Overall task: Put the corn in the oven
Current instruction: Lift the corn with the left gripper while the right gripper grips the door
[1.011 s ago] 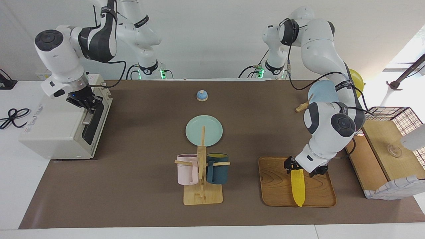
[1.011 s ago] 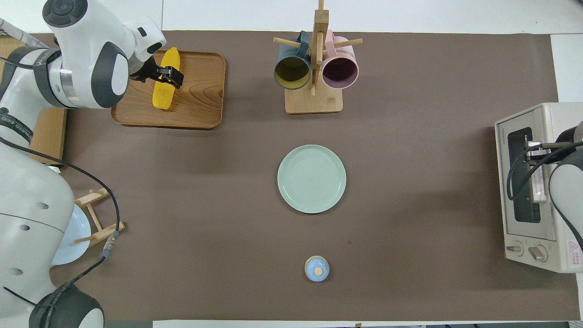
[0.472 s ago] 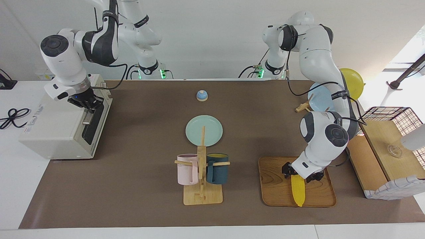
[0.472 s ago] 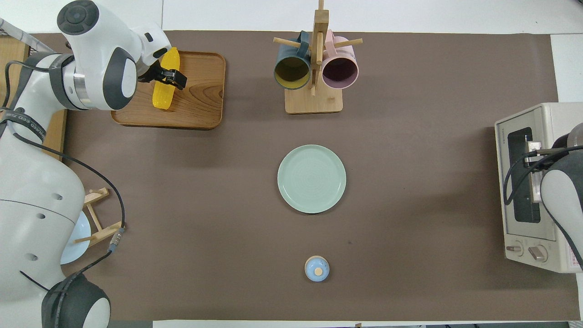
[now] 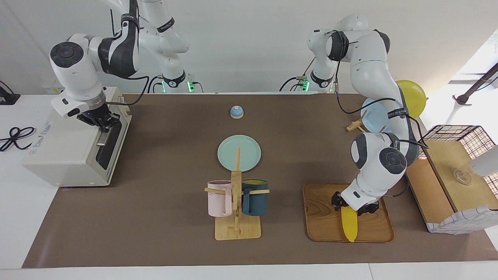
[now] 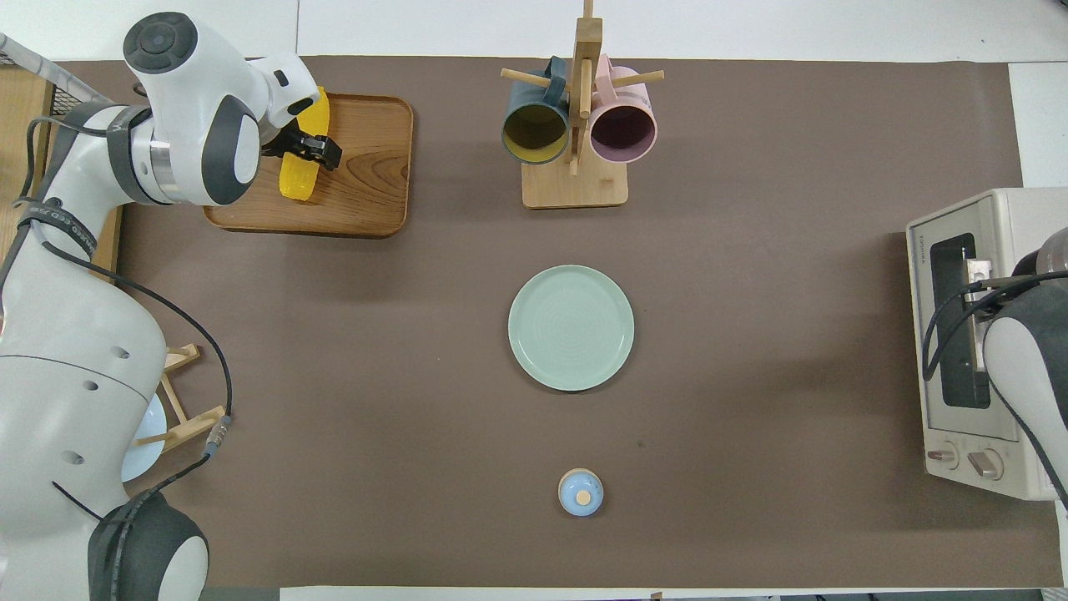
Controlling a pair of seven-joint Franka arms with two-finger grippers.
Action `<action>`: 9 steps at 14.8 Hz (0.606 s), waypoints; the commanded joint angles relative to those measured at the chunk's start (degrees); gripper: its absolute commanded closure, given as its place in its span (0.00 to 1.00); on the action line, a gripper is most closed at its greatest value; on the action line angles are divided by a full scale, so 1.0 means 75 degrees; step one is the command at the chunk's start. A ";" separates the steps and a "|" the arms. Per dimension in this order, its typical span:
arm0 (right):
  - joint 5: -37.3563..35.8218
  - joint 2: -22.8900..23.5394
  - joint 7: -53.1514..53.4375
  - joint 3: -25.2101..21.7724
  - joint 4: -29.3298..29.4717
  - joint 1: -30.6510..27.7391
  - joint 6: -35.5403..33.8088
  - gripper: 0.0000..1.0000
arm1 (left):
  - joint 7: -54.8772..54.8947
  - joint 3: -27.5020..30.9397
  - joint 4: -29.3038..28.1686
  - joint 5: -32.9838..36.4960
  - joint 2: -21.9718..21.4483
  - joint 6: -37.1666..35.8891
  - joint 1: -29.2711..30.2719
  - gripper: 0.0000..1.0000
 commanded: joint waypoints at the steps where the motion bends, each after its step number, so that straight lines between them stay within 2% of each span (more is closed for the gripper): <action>1: -0.0179 -0.0109 0.0024 0.0046 -0.0289 -0.0071 0.0162 1.00 | 0.0097 0.0048 0.0136 0.0138 0.0146 0.0116 -0.0005 0.60; 4: -0.0062 -0.0097 0.0036 0.0046 -0.0324 -0.0071 0.0220 1.00 | 0.0085 0.0060 0.0159 0.0103 0.0134 0.0011 -0.0017 0.99; 6: 0.0299 -0.0097 0.0071 0.0058 -0.0557 0.0034 0.0536 1.00 | -0.0054 0.0037 0.0159 -0.0060 0.0006 -0.0094 -0.0087 1.00; 9: 0.0687 -0.0039 0.0118 0.0070 -0.0699 0.0302 0.0795 1.00 | -0.1153 0.0060 -0.0039 -0.0646 -0.0754 -0.0514 -0.0134 1.00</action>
